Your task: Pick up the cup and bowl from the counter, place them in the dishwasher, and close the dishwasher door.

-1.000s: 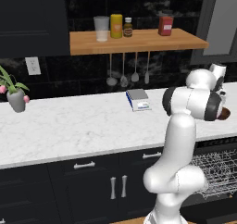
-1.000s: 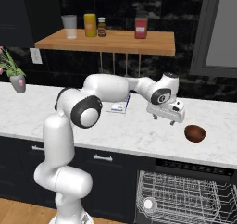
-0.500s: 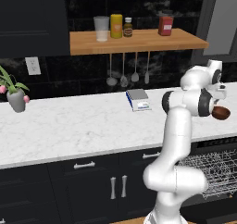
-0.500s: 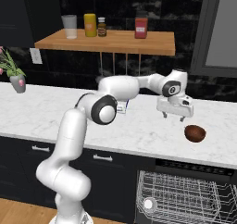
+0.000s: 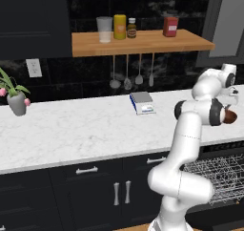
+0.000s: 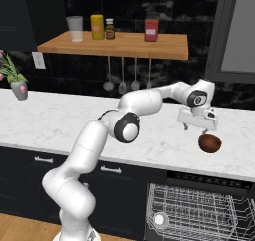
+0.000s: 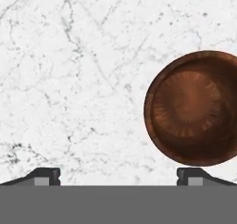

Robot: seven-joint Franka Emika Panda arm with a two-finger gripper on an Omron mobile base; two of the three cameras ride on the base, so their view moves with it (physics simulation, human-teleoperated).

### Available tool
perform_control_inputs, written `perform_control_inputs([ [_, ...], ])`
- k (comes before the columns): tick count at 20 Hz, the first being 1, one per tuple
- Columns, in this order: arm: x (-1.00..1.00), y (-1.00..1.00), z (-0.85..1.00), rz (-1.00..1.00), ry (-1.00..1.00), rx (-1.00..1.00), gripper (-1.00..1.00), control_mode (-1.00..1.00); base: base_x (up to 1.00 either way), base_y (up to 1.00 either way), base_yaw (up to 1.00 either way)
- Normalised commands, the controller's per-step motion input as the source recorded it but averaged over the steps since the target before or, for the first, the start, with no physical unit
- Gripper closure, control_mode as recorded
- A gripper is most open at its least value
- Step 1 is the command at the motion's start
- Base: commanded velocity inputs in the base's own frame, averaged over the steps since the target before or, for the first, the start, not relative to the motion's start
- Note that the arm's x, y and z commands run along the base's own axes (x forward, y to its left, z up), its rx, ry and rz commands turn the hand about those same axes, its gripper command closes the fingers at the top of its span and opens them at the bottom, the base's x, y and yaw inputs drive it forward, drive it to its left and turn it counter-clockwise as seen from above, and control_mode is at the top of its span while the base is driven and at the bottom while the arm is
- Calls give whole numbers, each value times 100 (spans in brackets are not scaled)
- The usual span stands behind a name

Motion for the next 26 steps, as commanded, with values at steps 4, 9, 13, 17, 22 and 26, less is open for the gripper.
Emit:
perform_control_inputs([
  [4,0,-3,-41,0,0,0,-100,-100,0,0,0],
  [9,0,-12,-31,0,1,0,-100,-100,0,0,0],
  [13,-6,-15,-17,0,1,0,-100,-100,0,0,0],
  [17,-10,-5,-15,0,0,0,-100,-100,0,0,0],
  [22,0,0,-38,0,0,0,-100,-100,0,0,0],
  [26,6,0,-38,0,0,0,-100,-100,0,0,0],
])
